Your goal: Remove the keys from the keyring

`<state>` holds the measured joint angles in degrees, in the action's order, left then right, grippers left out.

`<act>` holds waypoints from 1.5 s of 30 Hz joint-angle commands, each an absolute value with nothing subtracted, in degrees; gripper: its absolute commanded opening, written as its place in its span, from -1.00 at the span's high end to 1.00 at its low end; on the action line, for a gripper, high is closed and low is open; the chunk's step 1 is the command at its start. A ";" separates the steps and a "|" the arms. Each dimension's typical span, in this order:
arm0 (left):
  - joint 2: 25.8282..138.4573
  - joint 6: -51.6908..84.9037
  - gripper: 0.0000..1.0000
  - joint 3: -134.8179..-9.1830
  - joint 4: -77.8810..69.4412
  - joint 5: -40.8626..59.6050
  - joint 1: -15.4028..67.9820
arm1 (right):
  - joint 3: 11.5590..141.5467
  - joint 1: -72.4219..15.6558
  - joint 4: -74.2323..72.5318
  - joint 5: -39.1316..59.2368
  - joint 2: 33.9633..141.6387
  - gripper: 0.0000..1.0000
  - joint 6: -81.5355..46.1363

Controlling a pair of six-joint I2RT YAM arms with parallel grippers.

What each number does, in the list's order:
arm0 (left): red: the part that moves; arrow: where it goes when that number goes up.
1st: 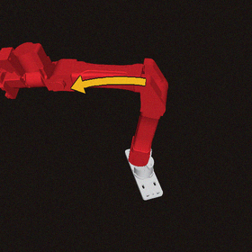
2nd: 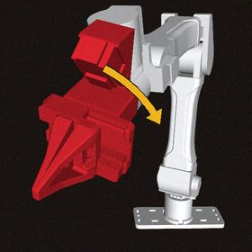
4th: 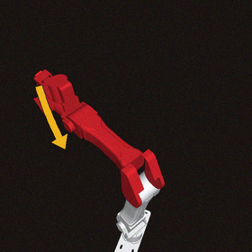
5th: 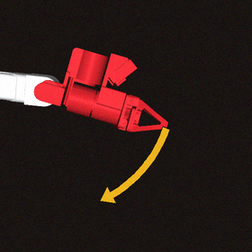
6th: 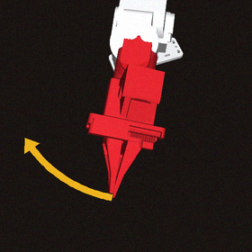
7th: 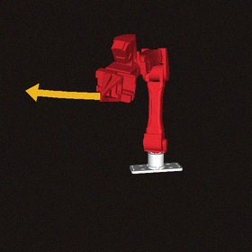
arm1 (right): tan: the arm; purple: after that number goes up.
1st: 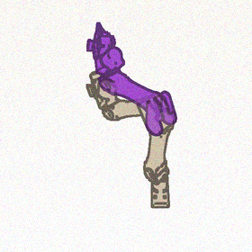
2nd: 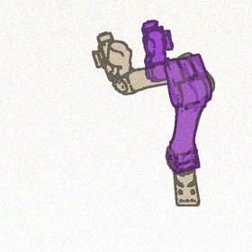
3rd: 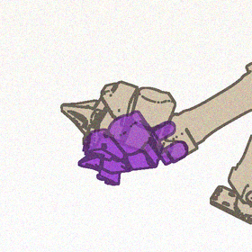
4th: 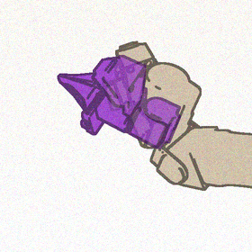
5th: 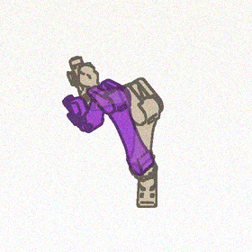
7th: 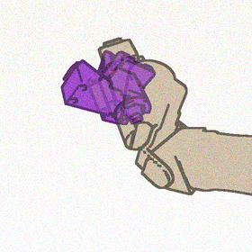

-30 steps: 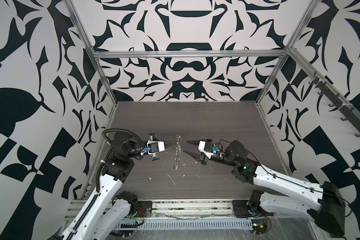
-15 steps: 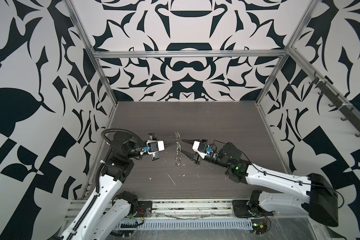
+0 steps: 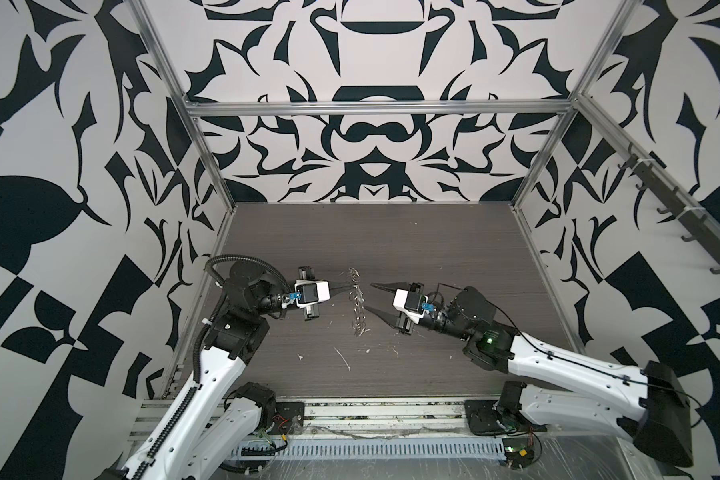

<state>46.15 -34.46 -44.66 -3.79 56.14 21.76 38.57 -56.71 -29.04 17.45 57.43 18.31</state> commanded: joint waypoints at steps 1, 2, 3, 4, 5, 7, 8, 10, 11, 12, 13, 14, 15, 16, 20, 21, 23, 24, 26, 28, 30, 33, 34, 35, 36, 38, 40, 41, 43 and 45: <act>47.16 -39.73 1.00 -46.57 -1.94 59.07 21.79 | 42.38 -55.40 -17.68 21.32 54.37 -0.01 19.66; 47.64 -41.36 1.00 -46.87 -1.04 59.45 21.78 | 42.82 -54.60 -15.72 22.61 53.64 -0.01 19.87; 48.10 -42.84 1.00 -46.93 -0.42 59.81 21.79 | 43.33 -53.47 -13.89 23.75 53.08 0.00 19.97; 48.44 -43.76 1.00 -46.86 -0.28 60.18 21.80 | 43.84 -52.29 -12.17 25.31 52.84 0.01 20.21; 48.88 -44.68 1.00 -46.61 -0.26 60.56 21.79 | 44.48 -50.70 -10.60 27.07 52.69 0.03 20.24; 49.67 -45.17 1.00 -46.36 -0.43 61.05 21.74 | 44.95 -47.36 -9.47 30.97 52.69 0.06 19.55; 50.08 -46.88 1.00 -46.27 -0.36 61.40 21.71 | 45.33 -45.46 -9.26 32.93 52.93 0.08 18.88; 50.94 -47.41 1.00 -46.19 -0.53 61.95 21.66 | 46.14 -42.62 -8.76 36.55 53.96 0.16 18.13; 51.31 -47.72 1.00 -45.99 -0.68 62.22 21.71 | 46.55 -41.32 -8.70 38.28 54.85 0.23 17.91; 51.65 -47.83 1.00 -45.91 -0.94 62.27 21.65 | 46.92 -40.61 -8.84 39.72 55.78 0.28 17.66; 51.89 -47.96 1.00 -45.77 -1.04 62.35 21.64 | 47.23 -40.13 -9.28 41.08 56.66 0.32 17.29; 52.07 -47.99 1.00 -45.62 -1.35 62.41 21.62 | 47.60 -39.78 -9.78 42.43 57.84 0.36 16.86; 52.28 -48.17 1.00 -45.53 -1.32 62.41 21.64 | 48.00 -39.45 -10.48 43.81 59.06 0.38 16.38; 52.44 -48.38 1.00 -45.37 -1.32 62.32 21.62 | 48.36 -39.23 -11.07 44.91 59.99 0.40 16.03; 53.20 -48.90 1.00 -45.05 -1.00 62.24 21.61 | 49.21 -37.95 -16.31 49.37 64.44 0.43 12.36; 53.32 -49.03 1.00 -44.92 -0.97 62.22 21.62 | 49.51 -37.65 -17.66 50.39 65.66 0.43 11.39; 53.52 -49.11 1.00 -44.82 -0.88 62.23 21.58 | 50.32 -37.33 -18.82 52.09 67.53 0.44 10.19; 53.64 -49.20 1.00 -44.74 -0.92 62.23 21.62 | 50.69 -37.28 -19.65 52.97 68.31 0.44 9.44; 54.19 -49.51 1.00 -44.77 -0.79 62.23 21.55 | 50.48 -36.78 -22.12 54.06 69.59 0.46 7.41; 54.87 -50.14 1.00 -44.74 -0.62 62.27 21.48 | 50.14 -35.85 -24.66 55.54 70.64 0.46 5.13; 55.68 -50.68 1.00 -44.74 -0.69 62.40 21.51 | 50.73 -34.95 -25.33 57.12 71.79 0.44 3.81; 56.89 -50.80 1.00 -44.91 -1.14 62.79 21.53 | 51.97 -34.60 -25.35 59.13 72.89 0.44 2.60; 57.15 -50.80 1.00 -45.01 -1.21 62.92 21.46 | 52.40 -34.54 -25.33 59.69 73.21 0.43 2.04; 57.38 -50.78 1.00 -45.08 -1.38 62.95 21.45 | 52.73 -34.54 -25.44 60.29 73.69 0.43 1.57; 57.56 -50.80 1.00 -45.11 -1.41 62.92 21.45 | 52.99 -34.54 -25.62 60.54 74.07 0.43 1.15; 57.87 -50.89 1.00 -45.15 -1.54 62.97 21.31 | 52.91 -34.56 -26.54 60.91 74.81 0.44 0.79; 58.09 -50.80 1.00 -45.25 -1.67 63.02 21.25 | 52.95 -34.57 -26.79 61.36 75.52 0.43 0.79; 58.24 -50.69 1.00 -45.46 -1.67 63.10 21.18 | 53.31 -34.54 -26.66 61.88 75.87 0.43 0.62; 58.33 -50.55 1.00 -45.62 -1.84 63.19 21.18 | 53.74 -34.55 -26.68 62.48 76.62 0.44 0.22; 58.23 -50.31 1.00 -45.62 -2.31 63.11 21.17 | 53.96 -34.52 -27.30 62.75 77.24 0.43 -0.32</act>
<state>58.52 -49.58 -44.75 -1.08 61.12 21.43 51.16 -34.57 -24.16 60.53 77.32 1.30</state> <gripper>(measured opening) 0.042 0.282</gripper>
